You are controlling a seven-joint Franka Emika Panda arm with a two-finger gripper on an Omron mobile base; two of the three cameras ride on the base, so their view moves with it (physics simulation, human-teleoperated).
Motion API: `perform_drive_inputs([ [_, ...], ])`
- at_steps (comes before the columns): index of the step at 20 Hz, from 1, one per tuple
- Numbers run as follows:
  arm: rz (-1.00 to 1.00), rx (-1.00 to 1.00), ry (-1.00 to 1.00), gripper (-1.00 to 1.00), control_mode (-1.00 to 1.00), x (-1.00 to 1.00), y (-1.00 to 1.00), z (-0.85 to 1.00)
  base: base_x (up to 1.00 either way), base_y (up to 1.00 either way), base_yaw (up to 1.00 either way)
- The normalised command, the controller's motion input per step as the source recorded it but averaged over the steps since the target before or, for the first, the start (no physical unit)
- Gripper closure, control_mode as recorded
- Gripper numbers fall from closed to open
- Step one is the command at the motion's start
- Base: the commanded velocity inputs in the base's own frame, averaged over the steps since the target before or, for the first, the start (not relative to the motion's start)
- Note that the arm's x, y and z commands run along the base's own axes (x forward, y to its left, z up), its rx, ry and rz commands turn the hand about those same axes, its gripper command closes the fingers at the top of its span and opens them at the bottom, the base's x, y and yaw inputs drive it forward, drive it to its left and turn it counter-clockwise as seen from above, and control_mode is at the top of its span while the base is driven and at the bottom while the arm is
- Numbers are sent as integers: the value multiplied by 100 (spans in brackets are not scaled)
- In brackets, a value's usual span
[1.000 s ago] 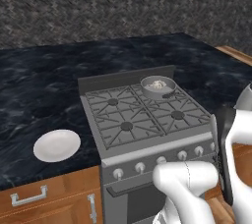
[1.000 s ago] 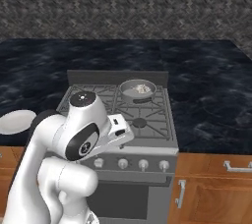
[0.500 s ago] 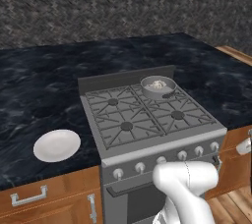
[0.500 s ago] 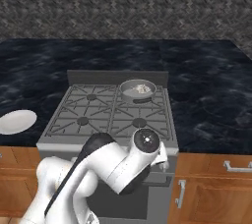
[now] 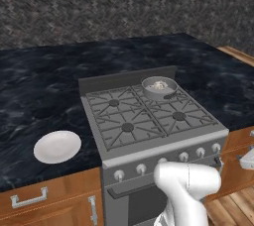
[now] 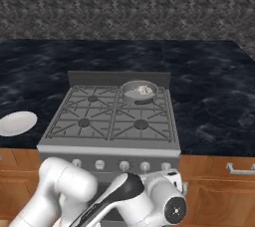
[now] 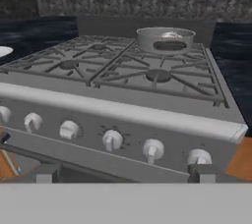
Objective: Retrieve the frozen meat and place it in the pot on a burner. Then turn the burner on.
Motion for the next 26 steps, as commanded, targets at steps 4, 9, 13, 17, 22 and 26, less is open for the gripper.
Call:
perform_drive_inputs([
  [4, 0, 13, -31, -100, -100, 0, 0, -55, 0, 0, 0],
  [9, -8, 19, -12, -100, -100, 0, -1, -30, 0, 0, 0],
  [13, -12, 19, 0, -100, -100, 0, -1, 0, 0, 0, 0],
  [17, -7, 1, -1, -100, -100, 8, 0, -7, 0, 0, 0],
  [22, -5, -1, 0, -100, -100, 29, 1, -9, 0, 0, 0],
  [26, -4, 0, 0, -100, -100, 26, 0, -6, 0, 0, 0],
])
